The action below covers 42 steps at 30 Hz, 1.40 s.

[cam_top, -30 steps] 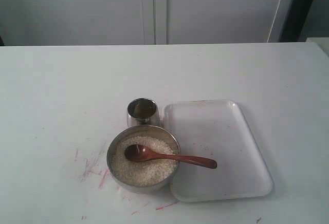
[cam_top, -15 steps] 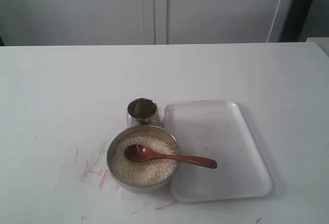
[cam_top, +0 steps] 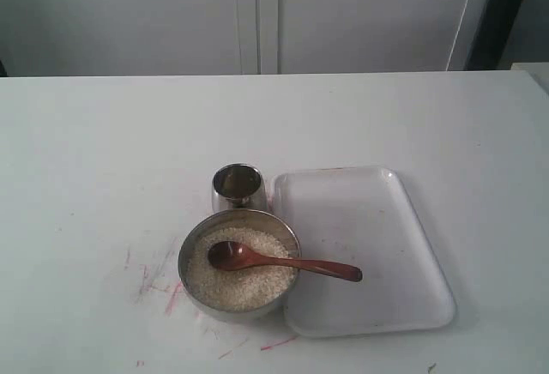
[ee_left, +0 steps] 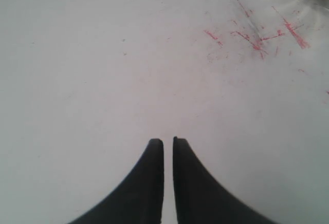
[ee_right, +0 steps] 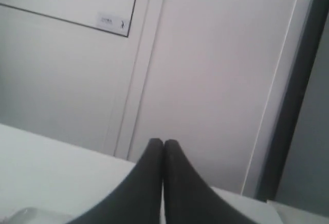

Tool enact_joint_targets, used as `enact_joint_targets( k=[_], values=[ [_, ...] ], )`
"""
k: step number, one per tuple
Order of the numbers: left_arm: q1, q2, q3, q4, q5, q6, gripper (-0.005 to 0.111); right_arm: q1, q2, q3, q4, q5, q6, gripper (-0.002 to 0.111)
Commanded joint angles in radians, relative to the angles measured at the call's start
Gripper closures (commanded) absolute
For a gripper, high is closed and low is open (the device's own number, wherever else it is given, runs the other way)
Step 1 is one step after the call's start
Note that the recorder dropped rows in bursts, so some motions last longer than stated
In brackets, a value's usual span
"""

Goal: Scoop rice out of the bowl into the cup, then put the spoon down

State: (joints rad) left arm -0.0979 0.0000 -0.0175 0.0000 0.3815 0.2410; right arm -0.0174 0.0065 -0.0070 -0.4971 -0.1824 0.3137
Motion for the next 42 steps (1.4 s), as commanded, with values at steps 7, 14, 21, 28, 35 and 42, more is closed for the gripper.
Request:
enact_joint_targets(
  k=[7,14,21,28,35,42],
  values=[
    [-0.005,0.000,0.007,-0.006,0.053,-0.006,0.092,-0.005,-0.006,0.007,0.008,-0.218,0.012,0.108],
    [-0.005,0.000,0.007,-0.006,0.053,-0.006,0.092,-0.001,-0.006,-0.090,-0.059,0.126,0.727,0.108],
    [-0.005,0.000,0.007,-0.006,0.053,-0.006,0.092,0.141,0.323,-0.575,0.221,0.769,0.028,0.108],
    [-0.005,0.000,0.007,-0.006,0.053,-0.006,0.092,0.179,0.634,-0.903,0.497,1.047,-0.450,0.108],
    [-0.005,0.000,0.007,-0.006,0.053,-0.006,0.092,0.307,0.927,-1.075,0.658,1.280,-0.625,0.108],
    [-0.005,0.000,0.007,-0.006,0.053,-0.006,0.092,0.445,1.259,-1.195,0.658,1.393,-0.659,0.108]
  ],
)
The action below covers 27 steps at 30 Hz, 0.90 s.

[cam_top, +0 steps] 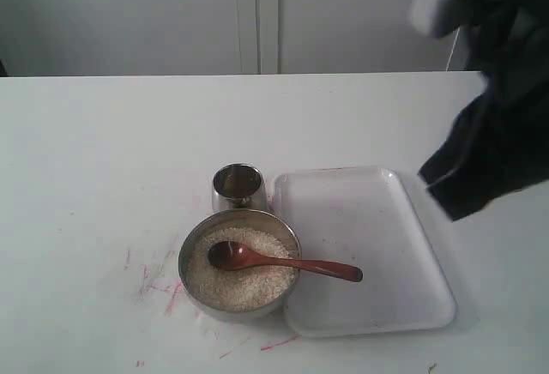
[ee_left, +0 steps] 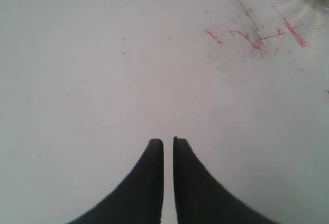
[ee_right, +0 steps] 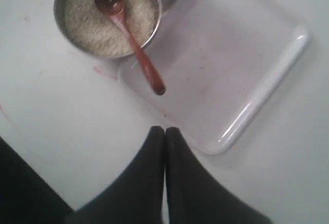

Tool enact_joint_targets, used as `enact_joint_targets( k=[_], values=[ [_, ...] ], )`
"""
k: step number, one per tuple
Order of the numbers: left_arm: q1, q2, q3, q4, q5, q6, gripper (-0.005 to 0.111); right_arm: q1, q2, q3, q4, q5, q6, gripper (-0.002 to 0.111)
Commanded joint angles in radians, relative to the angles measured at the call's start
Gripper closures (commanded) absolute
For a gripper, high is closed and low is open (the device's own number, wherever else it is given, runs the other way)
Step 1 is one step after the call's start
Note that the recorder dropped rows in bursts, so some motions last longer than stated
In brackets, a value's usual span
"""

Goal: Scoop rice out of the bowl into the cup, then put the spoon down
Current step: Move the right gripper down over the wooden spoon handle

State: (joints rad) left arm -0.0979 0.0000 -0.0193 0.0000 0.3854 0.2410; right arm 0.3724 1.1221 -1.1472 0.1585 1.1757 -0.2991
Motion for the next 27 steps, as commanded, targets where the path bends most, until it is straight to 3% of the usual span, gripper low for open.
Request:
enact_joint_targets(
  k=[1,7,15,19,24,27],
  values=[
    [-0.005,0.000,0.009,-0.006,0.049,-0.006,0.092,0.070,0.182,-0.066,0.003,0.023,-0.082,0.108],
    [-0.005,0.000,0.009,-0.006,0.049,-0.006,0.092,0.120,0.319,-0.076,0.001,-0.089,-0.276,0.108],
    [-0.005,0.000,0.009,-0.006,0.049,-0.006,0.092,0.120,0.368,-0.076,0.001,-0.147,-0.308,0.108],
    [-0.005,0.000,0.009,-0.006,0.049,-0.006,0.092,0.120,0.368,-0.076,-0.008,-0.152,-0.318,0.092],
    [-0.005,0.000,0.009,-0.006,0.049,-0.006,0.092,0.120,0.368,-0.074,-0.005,-0.140,-0.366,0.060],
    [-0.005,0.000,0.009,-0.006,0.049,-0.006,0.092,0.120,0.368,-0.072,-0.005,-0.132,-0.427,0.054]
  ],
)
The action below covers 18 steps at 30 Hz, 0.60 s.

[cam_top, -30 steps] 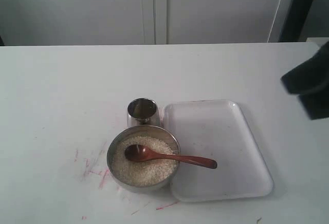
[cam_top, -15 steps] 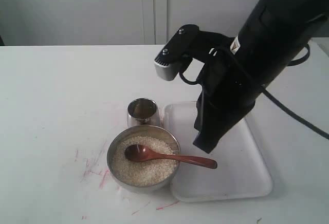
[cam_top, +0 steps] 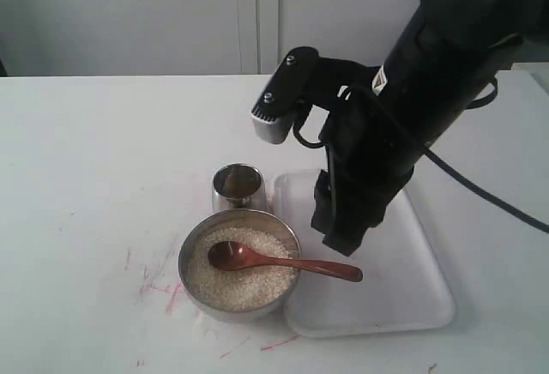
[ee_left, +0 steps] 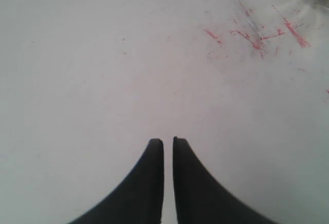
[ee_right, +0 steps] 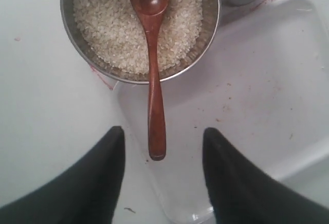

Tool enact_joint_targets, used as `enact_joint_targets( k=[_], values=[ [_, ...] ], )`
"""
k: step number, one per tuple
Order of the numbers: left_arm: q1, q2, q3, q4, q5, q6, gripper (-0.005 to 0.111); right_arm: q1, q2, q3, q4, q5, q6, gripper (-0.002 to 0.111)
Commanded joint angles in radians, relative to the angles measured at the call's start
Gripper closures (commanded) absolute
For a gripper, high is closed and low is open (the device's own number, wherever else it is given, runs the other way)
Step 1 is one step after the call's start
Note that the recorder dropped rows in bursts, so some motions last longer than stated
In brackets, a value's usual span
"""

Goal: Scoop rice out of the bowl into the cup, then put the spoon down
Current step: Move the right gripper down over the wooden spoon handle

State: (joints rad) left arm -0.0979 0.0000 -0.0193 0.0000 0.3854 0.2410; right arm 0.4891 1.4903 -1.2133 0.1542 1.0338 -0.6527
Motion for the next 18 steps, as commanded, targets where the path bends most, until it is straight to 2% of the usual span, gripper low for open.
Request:
enact_joint_targets(
  k=[1,9,18],
  values=[
    [-0.005,0.000,0.009,-0.006,0.049,-0.006,0.092,0.004,-0.001,-0.006,-0.001,0.010,-0.088,0.054],
    [-0.005,0.000,0.009,-0.006,0.049,-0.006,0.092,0.004,0.004,0.052,-0.001,0.016,-0.240,0.054],
    [-0.005,0.000,0.009,-0.006,0.049,-0.006,0.092,0.004,0.069,0.108,-0.001,-0.011,-0.245,0.054]
  ],
)
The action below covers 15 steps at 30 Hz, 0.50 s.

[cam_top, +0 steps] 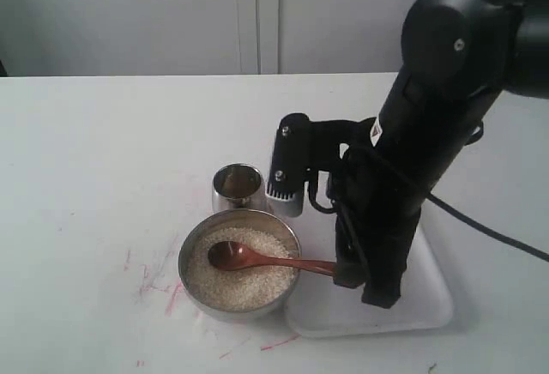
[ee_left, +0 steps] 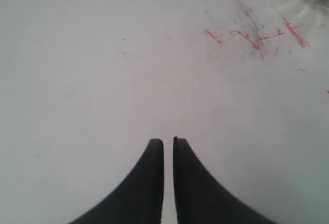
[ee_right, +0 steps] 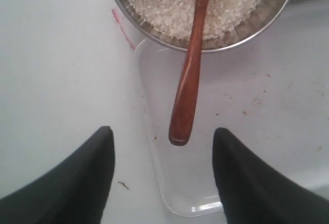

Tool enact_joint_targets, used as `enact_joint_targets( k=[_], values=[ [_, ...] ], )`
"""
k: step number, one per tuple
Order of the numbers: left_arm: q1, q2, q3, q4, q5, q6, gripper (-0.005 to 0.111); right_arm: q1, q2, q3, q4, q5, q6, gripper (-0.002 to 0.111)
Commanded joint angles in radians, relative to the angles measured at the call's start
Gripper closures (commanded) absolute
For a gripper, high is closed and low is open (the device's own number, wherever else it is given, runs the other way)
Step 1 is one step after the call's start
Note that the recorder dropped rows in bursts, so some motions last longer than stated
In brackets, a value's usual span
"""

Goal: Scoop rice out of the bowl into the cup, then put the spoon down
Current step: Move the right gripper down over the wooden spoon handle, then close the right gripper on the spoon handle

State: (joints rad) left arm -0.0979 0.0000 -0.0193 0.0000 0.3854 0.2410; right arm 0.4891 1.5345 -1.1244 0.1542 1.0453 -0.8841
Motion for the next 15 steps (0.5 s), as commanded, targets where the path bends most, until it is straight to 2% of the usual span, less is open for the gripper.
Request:
enact_joint_targets(
  k=[1,15],
  values=[
    [-0.005,0.000,0.009,-0.006,0.049,-0.006,0.092,0.004,0.036,0.023,-0.001,-0.026,-0.014,0.054],
    [-0.005,0.000,0.009,-0.006,0.049,-0.006,0.092,0.004,0.157,0.030,0.005,-0.132,-0.010,0.054]
  ],
)
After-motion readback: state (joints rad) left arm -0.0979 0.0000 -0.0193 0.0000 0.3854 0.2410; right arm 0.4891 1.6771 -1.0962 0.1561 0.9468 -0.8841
